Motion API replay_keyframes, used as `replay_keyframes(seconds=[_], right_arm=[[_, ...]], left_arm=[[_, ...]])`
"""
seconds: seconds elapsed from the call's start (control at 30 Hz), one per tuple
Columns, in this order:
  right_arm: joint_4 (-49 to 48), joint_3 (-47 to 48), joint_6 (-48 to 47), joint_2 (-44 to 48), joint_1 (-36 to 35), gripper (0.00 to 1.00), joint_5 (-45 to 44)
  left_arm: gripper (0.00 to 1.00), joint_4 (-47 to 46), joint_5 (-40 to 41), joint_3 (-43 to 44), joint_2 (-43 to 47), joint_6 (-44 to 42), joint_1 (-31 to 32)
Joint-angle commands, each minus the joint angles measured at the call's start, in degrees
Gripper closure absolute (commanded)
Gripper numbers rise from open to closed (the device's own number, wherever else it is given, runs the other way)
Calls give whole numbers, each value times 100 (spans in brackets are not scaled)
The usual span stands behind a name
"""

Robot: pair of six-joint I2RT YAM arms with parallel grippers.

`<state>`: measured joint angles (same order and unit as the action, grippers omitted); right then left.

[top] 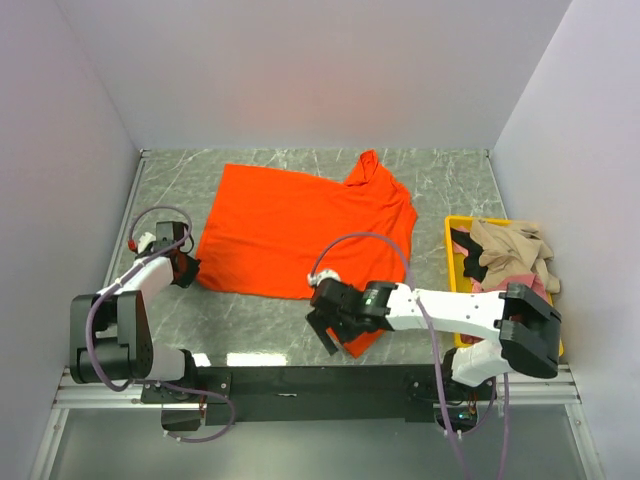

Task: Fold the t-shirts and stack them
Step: Flatten the tshirt out

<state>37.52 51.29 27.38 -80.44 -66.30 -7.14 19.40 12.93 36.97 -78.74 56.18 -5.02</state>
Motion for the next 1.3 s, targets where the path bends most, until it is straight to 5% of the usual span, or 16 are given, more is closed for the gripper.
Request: replay_keyframes(seconds=[0.0, 0.33, 0.4, 0.47, 0.73, 0.83, 0.93, 1.27], right_arm=[[326, -75, 312, -173, -382, 11, 54], [195, -303, 558, -630, -471, 25, -174], [142, -347, 724, -727, -410, 35, -244], [142, -365, 839, -893, -349, 62, -262], [283, -567, 1033, -947, -226, 64, -359], [291, -690, 1068, -929, -85, 76, -472], [352, -769, 1156, -807, 204, 100, -753], [757, 537, 727, 432, 1460, 100, -2967]], left_arm=[[99, 161, 25, -41, 254, -151, -8], [99, 178, 52, -129, 412, -152, 1], [99, 196, 61, -129, 430, -160, -8], [99, 222, 87, -120, 456, -143, 1], [99, 319, 175, -59, 535, -151, 1], [99, 354, 175, -41, 570, -160, 1], [99, 389, 122, -23, 675, -169, 1], [100, 802, -89, 600, 1817, 7, 158]])
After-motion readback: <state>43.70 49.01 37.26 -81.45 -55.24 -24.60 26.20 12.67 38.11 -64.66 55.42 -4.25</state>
